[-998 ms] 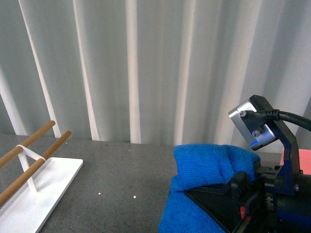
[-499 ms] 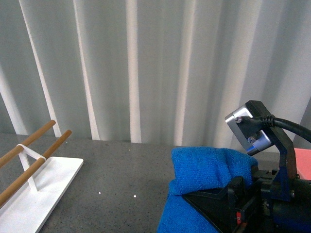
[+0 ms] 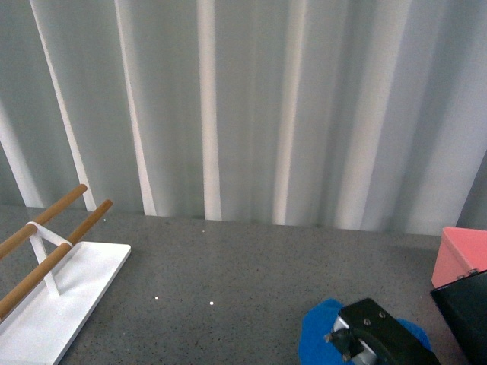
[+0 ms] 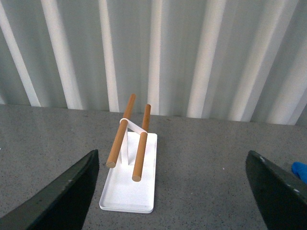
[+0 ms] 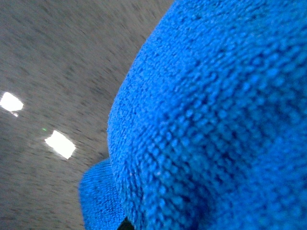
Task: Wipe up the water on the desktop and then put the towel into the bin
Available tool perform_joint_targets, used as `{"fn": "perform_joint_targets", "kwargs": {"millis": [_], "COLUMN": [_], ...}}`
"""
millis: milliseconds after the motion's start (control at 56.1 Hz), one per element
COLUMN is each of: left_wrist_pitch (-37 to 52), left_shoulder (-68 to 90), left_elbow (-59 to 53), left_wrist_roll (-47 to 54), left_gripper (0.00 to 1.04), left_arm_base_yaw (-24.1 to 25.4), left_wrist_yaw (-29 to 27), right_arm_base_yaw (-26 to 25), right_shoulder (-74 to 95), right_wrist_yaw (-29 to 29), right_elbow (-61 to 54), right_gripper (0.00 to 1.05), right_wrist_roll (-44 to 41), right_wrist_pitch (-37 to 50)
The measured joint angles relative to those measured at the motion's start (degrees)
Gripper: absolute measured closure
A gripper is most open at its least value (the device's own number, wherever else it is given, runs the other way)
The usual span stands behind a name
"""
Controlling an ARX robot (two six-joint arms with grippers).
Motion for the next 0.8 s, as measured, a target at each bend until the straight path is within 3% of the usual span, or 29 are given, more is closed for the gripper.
{"fn": "perform_joint_targets", "kwargs": {"millis": [53, 802], "left_wrist_pitch": [0.0, 0.0], "left_shoulder": [0.0, 0.0], "left_elbow": [0.0, 0.0], "left_wrist_roll": [0.1, 0.1], "left_gripper": [0.05, 0.07], "left_arm_base_yaw": [0.0, 0.0], "left_wrist_yaw": [0.0, 0.0], "right_arm_base_yaw": [-0.5, 4.7], "right_shoulder": [3.0, 19.3], "right_wrist_yaw": [3.2, 16.3], "right_elbow": [2.3, 32.0], "right_gripper": [0.99, 0.99], "right_wrist_roll": [-1.7, -4.8], "right_wrist_pitch": [-2.0, -14.1]}}
